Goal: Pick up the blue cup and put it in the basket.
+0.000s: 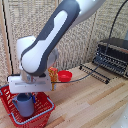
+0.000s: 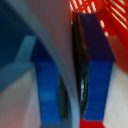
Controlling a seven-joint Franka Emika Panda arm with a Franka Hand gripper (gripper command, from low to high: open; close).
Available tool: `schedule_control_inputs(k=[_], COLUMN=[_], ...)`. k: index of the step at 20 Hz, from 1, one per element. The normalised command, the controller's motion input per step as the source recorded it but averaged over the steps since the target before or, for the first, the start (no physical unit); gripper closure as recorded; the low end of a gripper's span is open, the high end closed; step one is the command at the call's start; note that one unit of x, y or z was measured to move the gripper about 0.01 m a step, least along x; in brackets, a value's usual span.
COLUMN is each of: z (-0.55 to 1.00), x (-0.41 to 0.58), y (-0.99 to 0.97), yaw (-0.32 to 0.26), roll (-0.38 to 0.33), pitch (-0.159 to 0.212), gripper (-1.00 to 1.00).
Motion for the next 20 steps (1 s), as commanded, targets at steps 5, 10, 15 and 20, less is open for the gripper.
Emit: schedule_control_inputs(k=[5, 10, 15, 20], z=[-0.10, 0.31, 0.70, 0.94], x=[0.011, 0.018, 0.008, 0.025], y=[0.18, 0.11, 0.01, 0.00], yaw=[-0.014, -0.038, -0.131, -0.089], roll=[0.000, -0.002, 0.000, 0.000], pitch=[-0.054, 0.017, 0.085, 0.092], gripper=[-1.00, -1.00, -1.00, -1.00])
